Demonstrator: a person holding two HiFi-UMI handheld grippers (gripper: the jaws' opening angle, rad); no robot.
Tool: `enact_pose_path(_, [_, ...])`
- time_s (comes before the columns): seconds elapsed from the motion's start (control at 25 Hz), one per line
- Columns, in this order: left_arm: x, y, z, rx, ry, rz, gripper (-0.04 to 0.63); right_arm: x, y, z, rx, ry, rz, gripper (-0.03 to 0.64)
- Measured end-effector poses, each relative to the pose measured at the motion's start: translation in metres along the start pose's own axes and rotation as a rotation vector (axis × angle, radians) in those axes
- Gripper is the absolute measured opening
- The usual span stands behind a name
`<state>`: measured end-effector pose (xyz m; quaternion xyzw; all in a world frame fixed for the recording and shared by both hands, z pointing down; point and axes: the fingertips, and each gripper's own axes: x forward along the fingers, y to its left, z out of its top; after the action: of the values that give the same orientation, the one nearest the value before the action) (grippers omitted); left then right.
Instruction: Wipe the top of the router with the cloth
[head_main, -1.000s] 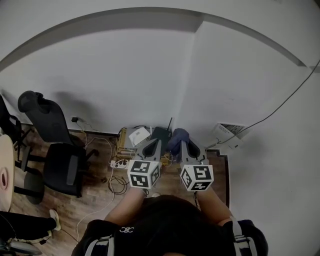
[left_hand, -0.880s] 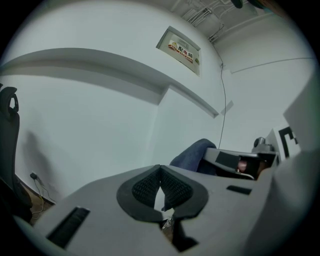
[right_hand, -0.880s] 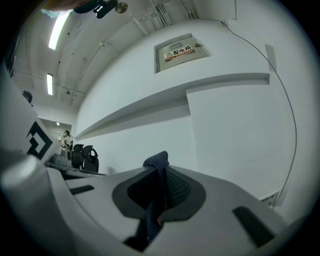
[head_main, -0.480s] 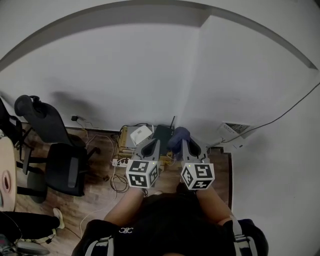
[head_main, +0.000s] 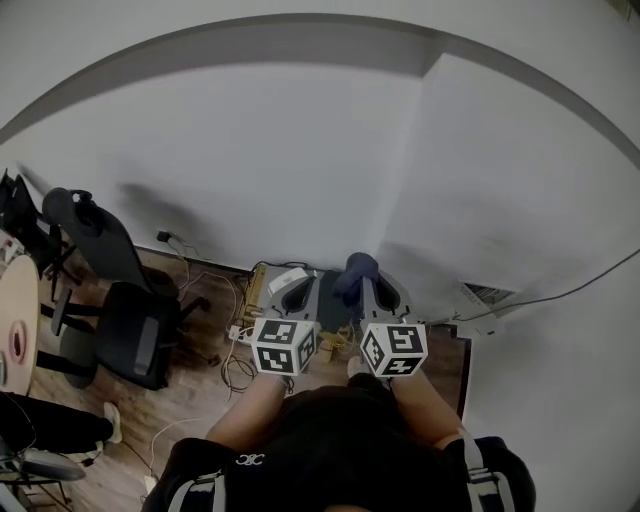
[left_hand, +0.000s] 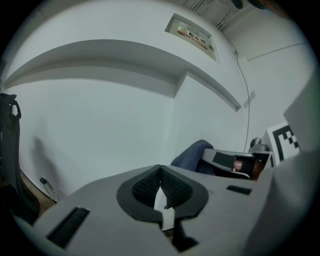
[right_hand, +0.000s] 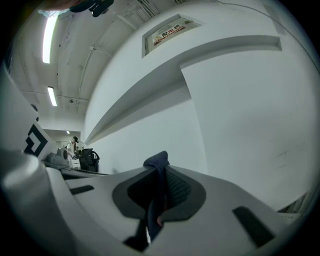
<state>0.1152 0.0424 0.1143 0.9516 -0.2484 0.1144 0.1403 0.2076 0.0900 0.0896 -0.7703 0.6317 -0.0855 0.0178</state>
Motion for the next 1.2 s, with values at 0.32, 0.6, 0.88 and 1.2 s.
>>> enact_pose_path(0.32, [0.049,0.015,0.007,-0.039,0.008,0.125,0.0,0.06,-0.035,-0.002,0.002,0.056,0.12,0.006])
enact_pose_path(0.6, [0.066,0.046,0.002,-0.116,0.006,0.282,0.0,0.111,-0.035,-0.018,-0.027,0.133,0.27,0.006])
enact_pose_path(0.88, [0.065,0.067,-0.024,-0.213,0.03,0.407,0.001,0.149,-0.027,-0.044,-0.066,0.227,0.39,0.006])
enact_pose_path(1.2, [0.091,0.132,-0.091,-0.306,0.141,0.438,0.0,0.223,-0.031,-0.129,-0.039,0.394,0.326,0.006])
